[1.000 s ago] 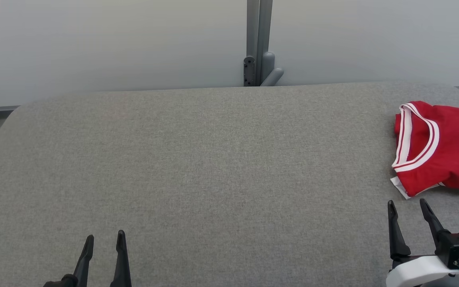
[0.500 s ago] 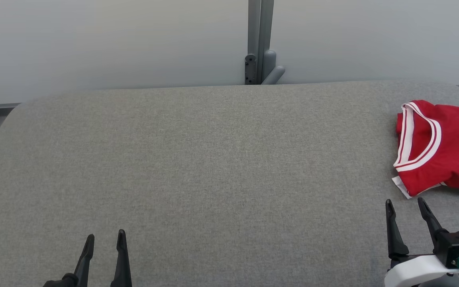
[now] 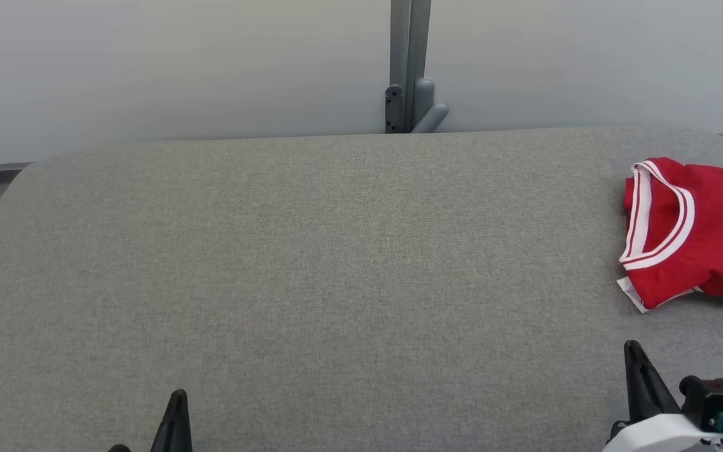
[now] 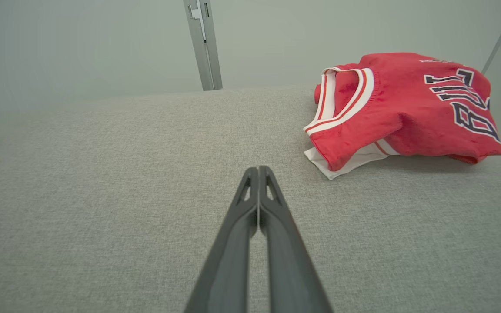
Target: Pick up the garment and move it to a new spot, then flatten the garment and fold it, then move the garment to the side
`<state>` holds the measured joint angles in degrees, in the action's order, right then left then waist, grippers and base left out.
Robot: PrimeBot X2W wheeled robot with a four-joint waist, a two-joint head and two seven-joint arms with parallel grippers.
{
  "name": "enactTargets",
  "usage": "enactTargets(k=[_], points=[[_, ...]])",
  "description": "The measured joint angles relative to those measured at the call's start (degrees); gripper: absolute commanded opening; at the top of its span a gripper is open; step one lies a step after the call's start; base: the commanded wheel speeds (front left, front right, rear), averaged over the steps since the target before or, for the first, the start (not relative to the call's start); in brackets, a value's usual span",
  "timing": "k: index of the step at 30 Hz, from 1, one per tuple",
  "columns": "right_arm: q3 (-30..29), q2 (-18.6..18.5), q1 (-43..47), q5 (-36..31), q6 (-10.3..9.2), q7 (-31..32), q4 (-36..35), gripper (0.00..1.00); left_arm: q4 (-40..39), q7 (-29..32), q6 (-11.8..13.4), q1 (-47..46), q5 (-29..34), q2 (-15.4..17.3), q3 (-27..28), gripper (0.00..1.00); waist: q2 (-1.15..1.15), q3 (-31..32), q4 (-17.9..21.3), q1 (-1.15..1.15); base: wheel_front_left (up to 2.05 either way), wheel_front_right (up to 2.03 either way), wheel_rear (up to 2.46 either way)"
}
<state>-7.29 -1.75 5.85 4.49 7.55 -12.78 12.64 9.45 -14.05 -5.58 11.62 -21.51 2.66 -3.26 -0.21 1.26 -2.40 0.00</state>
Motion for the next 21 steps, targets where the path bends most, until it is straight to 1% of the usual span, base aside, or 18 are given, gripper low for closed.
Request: enactTargets(k=[11,21], points=[[-1.5,0.0,-1.9,12.8,0.0,3.9,0.6,0.0,2.1,1.9,-0.1,-3.6,-10.8,0.0,-0.3,0.0,0.0,-0.1,0.2,0.0,0.0,0.0,0.0],[-2.8,-0.1,-3.7,23.0,-0.01,7.1,1.2,0.0,3.5,3.4,-0.5,-6.7,-19.3,0.0,-0.4,0.0,0.0,-0.3,0.4,0.0,0.0,0.0,0.0]])
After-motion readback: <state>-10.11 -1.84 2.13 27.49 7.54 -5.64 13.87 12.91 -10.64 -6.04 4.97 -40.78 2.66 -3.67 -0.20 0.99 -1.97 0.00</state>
